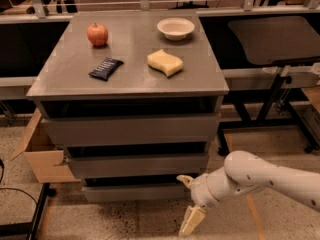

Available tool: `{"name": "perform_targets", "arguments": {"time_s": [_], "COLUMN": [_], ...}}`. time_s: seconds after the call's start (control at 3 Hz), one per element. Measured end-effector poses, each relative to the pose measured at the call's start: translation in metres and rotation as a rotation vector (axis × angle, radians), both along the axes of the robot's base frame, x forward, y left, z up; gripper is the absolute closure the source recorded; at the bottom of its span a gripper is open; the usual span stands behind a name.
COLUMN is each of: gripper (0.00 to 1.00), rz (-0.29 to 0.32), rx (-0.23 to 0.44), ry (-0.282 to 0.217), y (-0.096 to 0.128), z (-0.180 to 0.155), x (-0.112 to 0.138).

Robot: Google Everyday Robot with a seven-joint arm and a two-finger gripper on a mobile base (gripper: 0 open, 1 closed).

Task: Open bottom drawer

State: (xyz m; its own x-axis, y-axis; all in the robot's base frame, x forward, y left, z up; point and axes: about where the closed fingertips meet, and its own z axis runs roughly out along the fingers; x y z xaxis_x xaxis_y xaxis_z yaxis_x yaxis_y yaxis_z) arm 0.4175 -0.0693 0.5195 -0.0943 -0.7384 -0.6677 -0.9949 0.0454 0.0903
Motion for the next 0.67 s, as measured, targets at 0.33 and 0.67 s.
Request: {"name": "perform_targets", "arguments": {"time_s": [0.33, 0.67], "gripper": [0.00, 0.00], "rz": [0.011, 0.011], "rx": [0.057, 0.057], "ry": [0.037, 0.037], "y": [0.0267, 0.0267], "z": [-0.0720, -0.0722], "x": [-0.0077, -0.0078]}}
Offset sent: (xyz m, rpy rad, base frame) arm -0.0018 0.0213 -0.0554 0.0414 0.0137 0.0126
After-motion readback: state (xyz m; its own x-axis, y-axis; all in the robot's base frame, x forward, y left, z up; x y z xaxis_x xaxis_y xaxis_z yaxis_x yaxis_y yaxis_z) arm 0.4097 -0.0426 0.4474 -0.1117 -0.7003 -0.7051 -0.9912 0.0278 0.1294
